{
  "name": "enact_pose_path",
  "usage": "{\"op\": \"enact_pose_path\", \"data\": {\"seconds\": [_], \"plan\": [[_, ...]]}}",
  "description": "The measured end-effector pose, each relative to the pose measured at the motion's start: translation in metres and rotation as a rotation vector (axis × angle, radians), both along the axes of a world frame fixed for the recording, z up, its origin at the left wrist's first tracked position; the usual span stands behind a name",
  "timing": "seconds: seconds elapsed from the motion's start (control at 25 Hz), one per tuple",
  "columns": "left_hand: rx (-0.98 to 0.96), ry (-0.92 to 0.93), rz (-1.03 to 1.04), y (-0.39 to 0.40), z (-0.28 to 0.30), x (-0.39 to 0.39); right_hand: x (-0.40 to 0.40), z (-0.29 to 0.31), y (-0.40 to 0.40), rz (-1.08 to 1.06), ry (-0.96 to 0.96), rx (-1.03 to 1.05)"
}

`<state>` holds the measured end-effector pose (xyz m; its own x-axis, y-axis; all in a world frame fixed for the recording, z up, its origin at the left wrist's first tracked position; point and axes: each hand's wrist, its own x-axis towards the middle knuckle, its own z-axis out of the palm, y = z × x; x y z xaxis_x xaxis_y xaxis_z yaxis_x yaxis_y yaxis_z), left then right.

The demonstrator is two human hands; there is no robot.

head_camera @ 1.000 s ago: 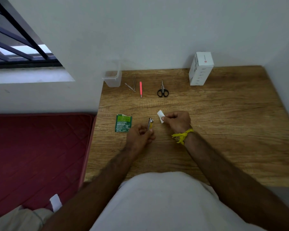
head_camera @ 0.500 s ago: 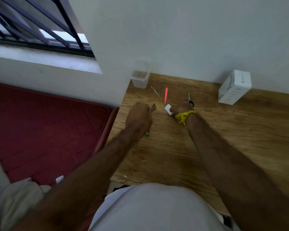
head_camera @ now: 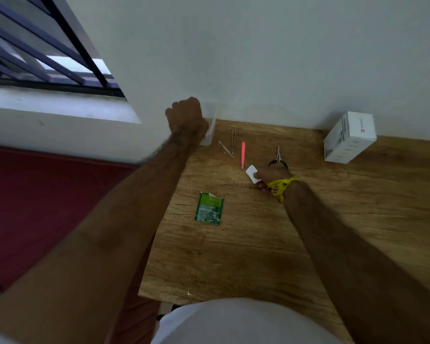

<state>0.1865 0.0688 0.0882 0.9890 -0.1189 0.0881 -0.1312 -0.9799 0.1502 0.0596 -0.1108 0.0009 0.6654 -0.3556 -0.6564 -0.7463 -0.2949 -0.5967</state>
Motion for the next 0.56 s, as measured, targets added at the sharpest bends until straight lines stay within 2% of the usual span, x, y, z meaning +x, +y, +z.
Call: {"op": "enact_pose_path", "data": {"seconds": [0.12,0.28,0.36,0.48,0.56], "plan": [[0.045,0.020,0.007,0.001,-0.017,0.002,0.002,-0.028,-0.007,-0.055,0.000,0.006],[-0.007,0.012,-0.016,0.009,-0.025,-0.002,0.002,-0.049,-0.010,-0.132,-0.041,0.020],[-0.098,-0.072,-0.042,0.011,-0.018,-0.019,-0.003,-0.037,-0.009,-0.105,-0.030,0.003],[-0.327,-0.223,-0.137,0.001,-0.013,-0.060,-0.021,-0.014,-0.005,-0.086,-0.159,0.005],[-0.441,-0.204,-0.200,-0.012,-0.016,-0.090,-0.044,-0.005,-0.002,-0.116,-0.269,0.090]]}}
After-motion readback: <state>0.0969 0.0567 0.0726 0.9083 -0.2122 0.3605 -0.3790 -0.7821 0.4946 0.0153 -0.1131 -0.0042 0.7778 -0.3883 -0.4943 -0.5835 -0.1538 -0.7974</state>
